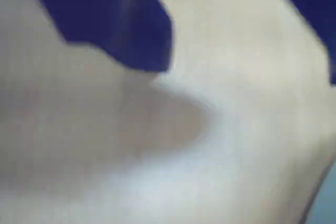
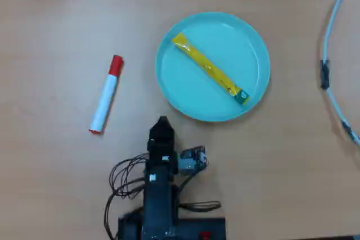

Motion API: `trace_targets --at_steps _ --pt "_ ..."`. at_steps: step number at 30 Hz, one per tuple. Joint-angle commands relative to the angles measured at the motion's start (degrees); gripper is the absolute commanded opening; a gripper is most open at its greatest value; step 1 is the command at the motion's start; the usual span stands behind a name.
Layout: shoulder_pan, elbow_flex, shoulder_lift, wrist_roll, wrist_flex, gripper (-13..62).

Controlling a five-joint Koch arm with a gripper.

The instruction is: Pick up the red pen and put it in the green bowl

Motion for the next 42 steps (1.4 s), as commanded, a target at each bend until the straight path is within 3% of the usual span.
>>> trace_targets --at_steps 1,11,16,27,36,42 --pt "-12.83 -11.07 4.48 -7.21 7.38 32.6" --pt "-12.83 -11.34 4.48 -7.21 7.47 32.6" --pt "-13.97 -19.25 3.25 -7.65 16.79 32.7" --pt "-16.44 -48.34 -20.39 -8.70 38.76 32.4" --pt "-17.40 -76.73 -39.55 -33.49 57.22 33.3" --pt "-19.86 -86.40 -42.89 -48.34 61.44 32.8"
